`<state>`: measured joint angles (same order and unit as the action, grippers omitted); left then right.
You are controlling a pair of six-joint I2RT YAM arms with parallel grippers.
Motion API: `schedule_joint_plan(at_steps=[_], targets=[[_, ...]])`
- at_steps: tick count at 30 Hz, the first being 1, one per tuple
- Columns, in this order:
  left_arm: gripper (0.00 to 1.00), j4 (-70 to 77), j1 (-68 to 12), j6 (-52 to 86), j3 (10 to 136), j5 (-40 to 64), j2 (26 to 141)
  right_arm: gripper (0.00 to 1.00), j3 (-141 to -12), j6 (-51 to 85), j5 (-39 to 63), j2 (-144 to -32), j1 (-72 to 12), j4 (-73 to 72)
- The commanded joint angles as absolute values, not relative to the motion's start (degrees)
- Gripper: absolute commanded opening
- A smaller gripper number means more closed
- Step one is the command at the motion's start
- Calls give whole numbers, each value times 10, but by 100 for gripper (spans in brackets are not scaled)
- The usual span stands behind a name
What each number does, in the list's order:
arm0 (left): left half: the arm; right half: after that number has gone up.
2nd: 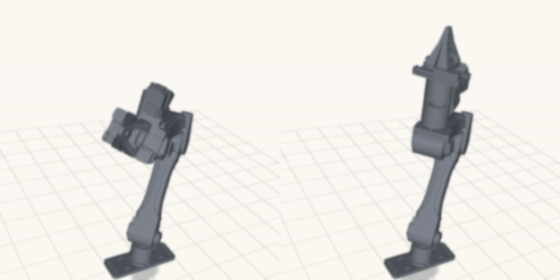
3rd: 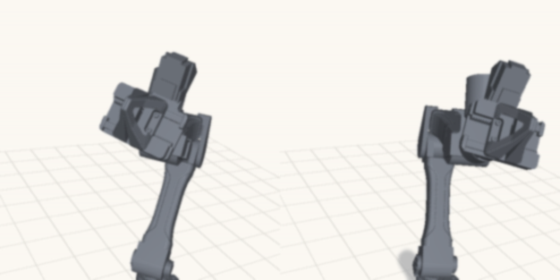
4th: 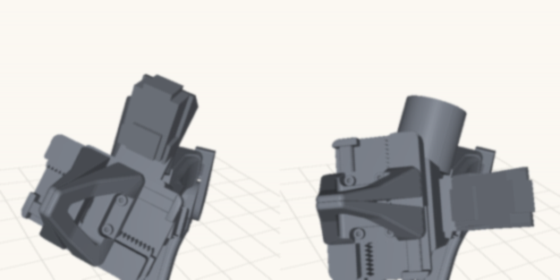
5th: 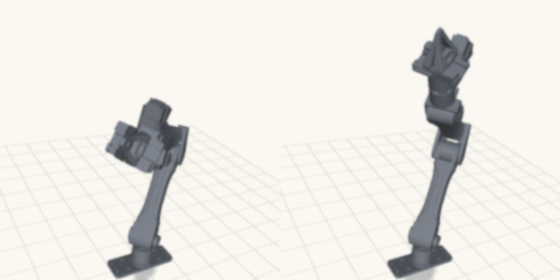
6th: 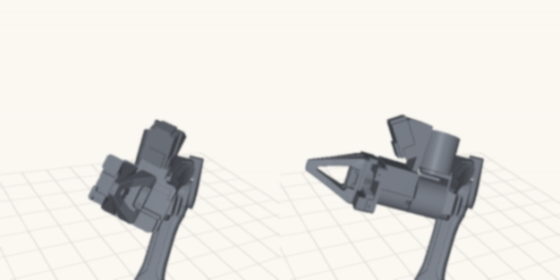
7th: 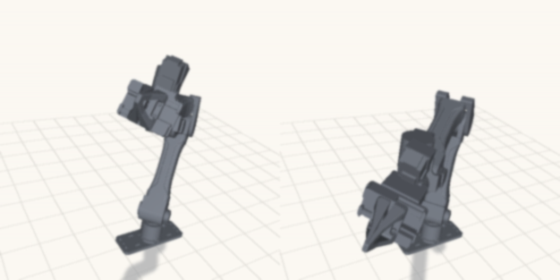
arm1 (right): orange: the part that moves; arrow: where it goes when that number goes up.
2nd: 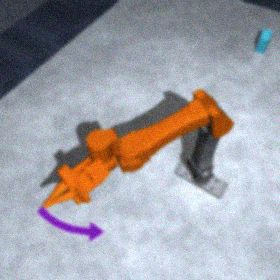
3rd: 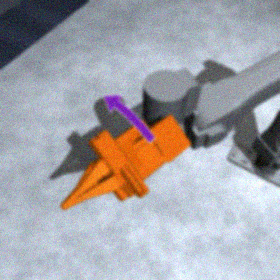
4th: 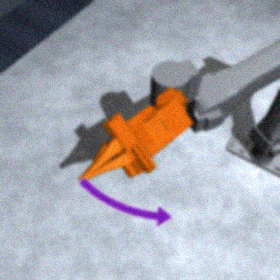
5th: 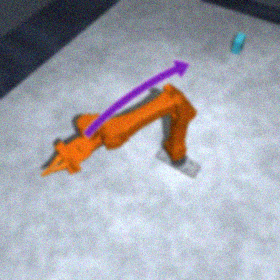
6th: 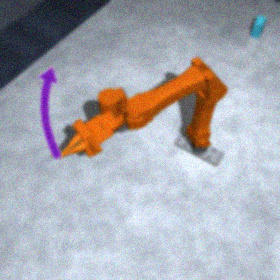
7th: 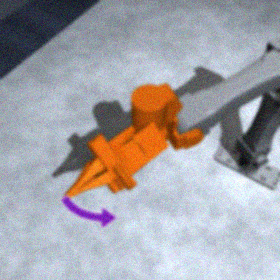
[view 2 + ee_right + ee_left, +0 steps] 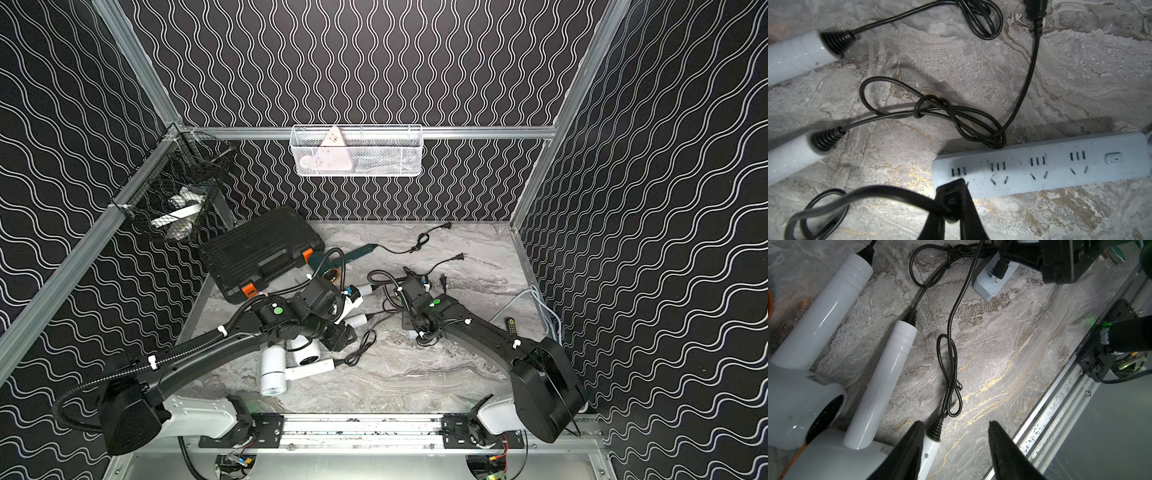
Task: Charge the blow dryers
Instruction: Insert the plug into the socket.
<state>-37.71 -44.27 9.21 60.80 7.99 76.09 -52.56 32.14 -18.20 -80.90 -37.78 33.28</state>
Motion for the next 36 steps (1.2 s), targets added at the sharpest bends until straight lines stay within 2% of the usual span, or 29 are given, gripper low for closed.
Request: schedule_joint_plan(at_steps=[1,24,36], targets=[[56,-354,-442,85,616,87,768,0,-527,330,-197,-808,-372,323],[56,-351,-441,83,640,73,802,0,-501,332,-166,-816,-357,277],[56,-366,-441,76,664,74,813,0,-522,311,-201,-826,-352,283]])
